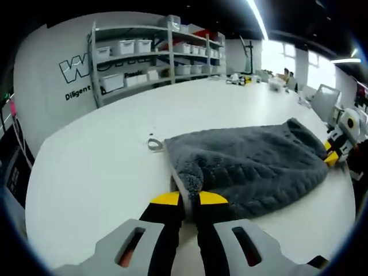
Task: Open the folded towel by lifting each exposed corner and separating the folded layers until the towel lies flat within the target outline without major curled edges
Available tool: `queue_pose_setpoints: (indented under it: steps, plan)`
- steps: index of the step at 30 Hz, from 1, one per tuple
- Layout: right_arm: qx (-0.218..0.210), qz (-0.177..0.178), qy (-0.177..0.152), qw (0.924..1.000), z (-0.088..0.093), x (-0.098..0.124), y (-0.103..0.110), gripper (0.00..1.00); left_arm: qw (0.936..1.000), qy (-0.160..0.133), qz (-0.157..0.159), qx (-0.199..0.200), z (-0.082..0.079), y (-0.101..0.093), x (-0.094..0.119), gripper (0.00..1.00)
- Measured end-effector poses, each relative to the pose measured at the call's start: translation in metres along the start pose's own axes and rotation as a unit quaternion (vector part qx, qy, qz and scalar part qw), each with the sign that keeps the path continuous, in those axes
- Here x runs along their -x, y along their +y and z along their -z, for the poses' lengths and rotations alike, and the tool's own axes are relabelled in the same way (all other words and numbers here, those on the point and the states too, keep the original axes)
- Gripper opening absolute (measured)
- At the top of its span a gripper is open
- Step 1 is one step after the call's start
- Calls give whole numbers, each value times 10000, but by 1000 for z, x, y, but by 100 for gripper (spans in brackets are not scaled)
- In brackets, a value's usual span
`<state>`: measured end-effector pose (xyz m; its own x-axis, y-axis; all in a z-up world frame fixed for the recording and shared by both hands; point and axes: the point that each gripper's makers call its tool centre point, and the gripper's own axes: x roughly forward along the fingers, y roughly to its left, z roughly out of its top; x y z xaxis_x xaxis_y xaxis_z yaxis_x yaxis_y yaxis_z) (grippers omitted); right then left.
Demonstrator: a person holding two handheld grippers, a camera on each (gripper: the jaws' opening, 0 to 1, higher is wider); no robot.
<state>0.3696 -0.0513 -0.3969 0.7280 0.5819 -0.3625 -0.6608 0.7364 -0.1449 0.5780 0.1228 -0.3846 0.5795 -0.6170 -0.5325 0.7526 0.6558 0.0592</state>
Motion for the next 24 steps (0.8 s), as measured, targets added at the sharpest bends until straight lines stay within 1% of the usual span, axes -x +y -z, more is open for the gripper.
queue_pose_setpoints:
  steps: [5,6,7,13,17,20,24]
  plan:
    - [-86,-68,-141,9998,-4,1,12,3,9998,22,41,-171,-8,2,-11,8]
    - [-106,-74,-160,9998,-4,0,14,3,9998,24,45,-208,-10,9,-13,8]
    - [-99,-78,-179,9998,-4,0,17,3,9997,26,51,-225,-11,10,-14,8]
    - [-149,-75,-235,9996,-6,-2,22,3,9992,82,103,-381,-19,11,-28,8]
    - [-163,-89,-231,9996,-6,-2,25,3,9988,97,133,-462,-23,11,-34,8]
    - [-121,-144,-267,9995,-8,-3,33,4,9980,60,179,-610,-27,10,-39,8]
    - [-51,-228,-314,9992,-10,-5,43,4,9969,83,244,-746,-32,9,-47,9]
